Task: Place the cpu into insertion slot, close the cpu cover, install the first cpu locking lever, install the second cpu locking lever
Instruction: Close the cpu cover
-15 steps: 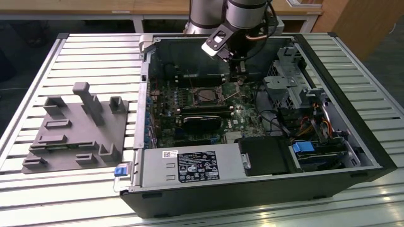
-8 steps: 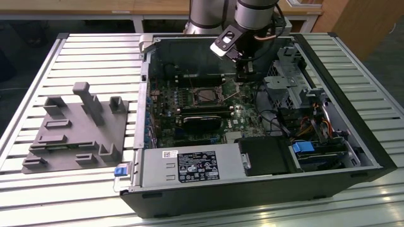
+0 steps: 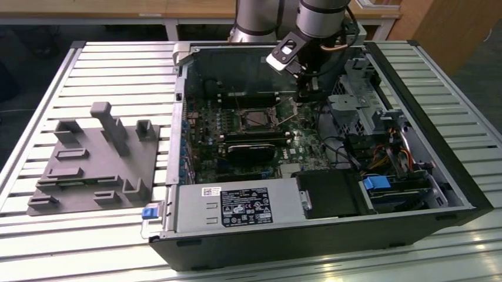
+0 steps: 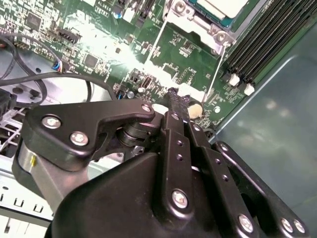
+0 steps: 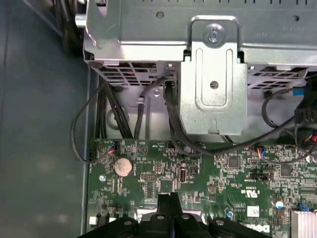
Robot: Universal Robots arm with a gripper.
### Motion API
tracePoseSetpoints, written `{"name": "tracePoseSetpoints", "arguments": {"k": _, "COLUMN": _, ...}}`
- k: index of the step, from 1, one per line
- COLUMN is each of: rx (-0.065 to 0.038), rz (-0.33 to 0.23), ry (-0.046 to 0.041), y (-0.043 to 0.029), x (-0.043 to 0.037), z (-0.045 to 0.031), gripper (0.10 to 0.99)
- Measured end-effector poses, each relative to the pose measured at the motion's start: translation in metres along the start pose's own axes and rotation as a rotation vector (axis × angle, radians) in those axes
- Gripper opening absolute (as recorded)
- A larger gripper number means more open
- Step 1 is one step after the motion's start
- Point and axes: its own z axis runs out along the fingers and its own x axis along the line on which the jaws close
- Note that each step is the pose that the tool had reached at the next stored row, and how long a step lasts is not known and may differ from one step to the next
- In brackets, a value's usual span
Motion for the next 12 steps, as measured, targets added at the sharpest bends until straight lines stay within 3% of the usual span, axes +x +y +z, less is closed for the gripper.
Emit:
{"name": "tracePoseSetpoints", "arguments": {"k": 3, "rx": 0.003, "rz": 0.0, "ry": -0.0001, "y": 0.0063, "x": 0.002, "z": 0.0022, "gripper": 0.118}}
{"name": "tracePoseSetpoints", "arguments": {"k": 12, "rx": 0.008, "rz": 0.0, "ry": 0.0, "y": 0.0109, "x": 0.0035, "z": 0.0083, "gripper": 0.118}}
